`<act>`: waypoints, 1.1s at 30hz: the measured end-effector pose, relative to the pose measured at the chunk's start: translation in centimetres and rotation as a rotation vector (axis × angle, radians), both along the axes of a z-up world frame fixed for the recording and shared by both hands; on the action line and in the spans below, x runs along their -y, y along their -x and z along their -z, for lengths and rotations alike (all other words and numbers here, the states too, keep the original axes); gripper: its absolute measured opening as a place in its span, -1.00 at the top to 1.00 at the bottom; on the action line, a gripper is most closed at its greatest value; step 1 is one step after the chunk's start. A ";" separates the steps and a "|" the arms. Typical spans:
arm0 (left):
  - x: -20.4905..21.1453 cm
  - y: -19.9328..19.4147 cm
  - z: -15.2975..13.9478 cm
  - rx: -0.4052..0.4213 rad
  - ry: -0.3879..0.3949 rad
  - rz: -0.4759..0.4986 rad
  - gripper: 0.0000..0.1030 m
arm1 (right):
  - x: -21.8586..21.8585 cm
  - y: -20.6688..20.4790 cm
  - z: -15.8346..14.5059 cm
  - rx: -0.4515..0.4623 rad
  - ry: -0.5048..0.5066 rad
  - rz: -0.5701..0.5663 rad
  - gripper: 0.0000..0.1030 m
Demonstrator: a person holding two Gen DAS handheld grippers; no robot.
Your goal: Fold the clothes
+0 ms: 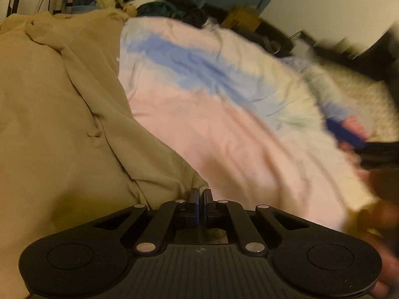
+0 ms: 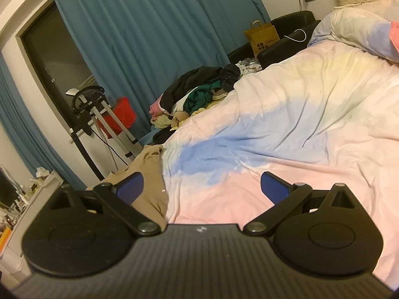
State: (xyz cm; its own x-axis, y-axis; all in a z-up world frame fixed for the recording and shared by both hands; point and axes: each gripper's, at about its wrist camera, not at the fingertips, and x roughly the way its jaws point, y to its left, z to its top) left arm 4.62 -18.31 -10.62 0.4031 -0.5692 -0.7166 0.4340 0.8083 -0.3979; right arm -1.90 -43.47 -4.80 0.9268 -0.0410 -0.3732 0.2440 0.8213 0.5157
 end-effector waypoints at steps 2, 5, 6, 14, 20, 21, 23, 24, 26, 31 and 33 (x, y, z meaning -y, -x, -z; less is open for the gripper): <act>-2.7 0.9 -2.1 -0.001 0.053 0.011 0.94 | -0.2 0.0 0.0 -0.004 0.006 -0.005 -0.98; -8.1 2.3 -4.4 -0.017 0.111 -0.010 0.95 | -1.2 -0.4 -0.1 -0.018 0.032 -0.035 -0.98; -10.0 2.7 -4.9 -0.030 0.127 -0.022 0.95 | -1.7 -0.6 -0.1 -0.025 0.041 -0.050 -0.98; -19.1 2.1 0.6 -0.219 0.053 -0.207 0.96 | -6.7 -2.1 0.1 -0.093 0.154 -0.190 -0.98; -19.4 1.1 2.0 -0.252 0.068 -0.224 0.93 | -8.7 -2.4 0.3 -0.113 0.202 -0.228 -0.98; -19.2 1.1 1.9 -0.248 0.072 -0.215 0.83 | -9.0 -2.4 0.3 -0.116 0.210 -0.234 -0.98; -18.9 0.7 1.9 -0.247 0.078 -0.202 0.53 | -9.7 -2.5 0.4 -0.123 0.226 -0.246 -0.98; -18.8 0.5 1.9 -0.249 0.080 -0.197 0.31 | -9.8 -2.6 0.4 -0.126 0.225 -0.247 -0.98; -18.4 -0.2 2.3 -0.254 0.078 -0.190 0.23 | -9.8 -2.8 0.5 -0.124 0.214 -0.253 -0.98; -18.4 0.8 3.2 -0.241 0.015 -0.163 0.92 | -10.6 -2.9 0.9 -0.117 0.221 -0.285 -0.98; -18.1 1.1 3.3 -0.220 -0.015 -0.155 0.92 | -11.1 -2.9 0.9 -0.109 0.225 -0.301 -0.98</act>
State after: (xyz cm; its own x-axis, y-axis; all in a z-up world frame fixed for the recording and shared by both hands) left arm 3.54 -0.22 -13.89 0.3186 -0.5017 -0.8042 0.2092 0.8647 -0.4566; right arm 1.00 -32.34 -5.73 0.8655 0.1341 -0.4826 0.0186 0.9542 0.2986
